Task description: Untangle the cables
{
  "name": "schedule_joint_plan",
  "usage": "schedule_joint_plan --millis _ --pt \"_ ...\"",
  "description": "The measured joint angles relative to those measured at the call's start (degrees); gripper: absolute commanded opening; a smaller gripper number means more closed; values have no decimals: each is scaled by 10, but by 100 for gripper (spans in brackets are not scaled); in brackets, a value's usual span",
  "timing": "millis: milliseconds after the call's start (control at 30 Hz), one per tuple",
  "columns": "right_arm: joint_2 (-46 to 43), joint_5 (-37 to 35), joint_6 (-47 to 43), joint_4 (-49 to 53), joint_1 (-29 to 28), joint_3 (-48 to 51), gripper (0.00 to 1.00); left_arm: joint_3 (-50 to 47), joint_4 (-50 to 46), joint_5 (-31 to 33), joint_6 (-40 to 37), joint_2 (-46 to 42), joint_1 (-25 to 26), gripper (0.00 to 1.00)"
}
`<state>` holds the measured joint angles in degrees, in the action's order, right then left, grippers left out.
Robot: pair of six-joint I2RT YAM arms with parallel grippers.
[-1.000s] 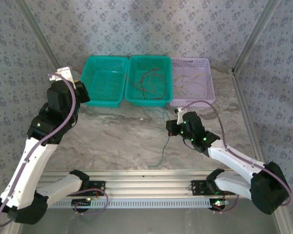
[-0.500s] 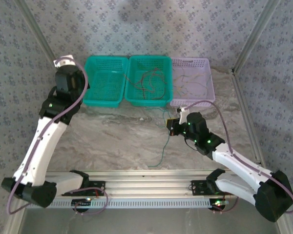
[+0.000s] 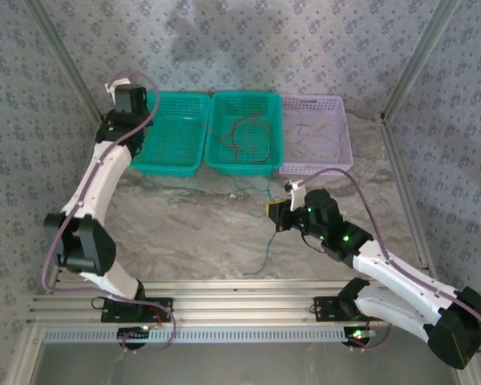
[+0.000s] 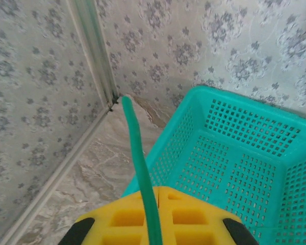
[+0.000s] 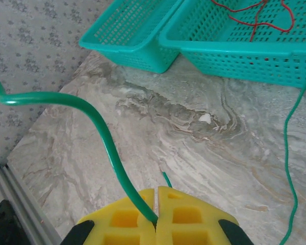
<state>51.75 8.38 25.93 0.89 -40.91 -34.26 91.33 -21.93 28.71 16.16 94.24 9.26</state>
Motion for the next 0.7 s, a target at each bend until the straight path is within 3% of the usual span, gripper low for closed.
schedule_joint_plan --millis 367,533,700 --pt "-6 -17 -17 48 -51 -55 0 81 -1 0 25 195 -2 1" --pt "-6 -27 -23 59 -64 -68 0 81 -8 -17 47 214 -2 15" --pt "-6 -37 -25 71 -70 -77 0 79 -7 -40 62 214 -2 43"
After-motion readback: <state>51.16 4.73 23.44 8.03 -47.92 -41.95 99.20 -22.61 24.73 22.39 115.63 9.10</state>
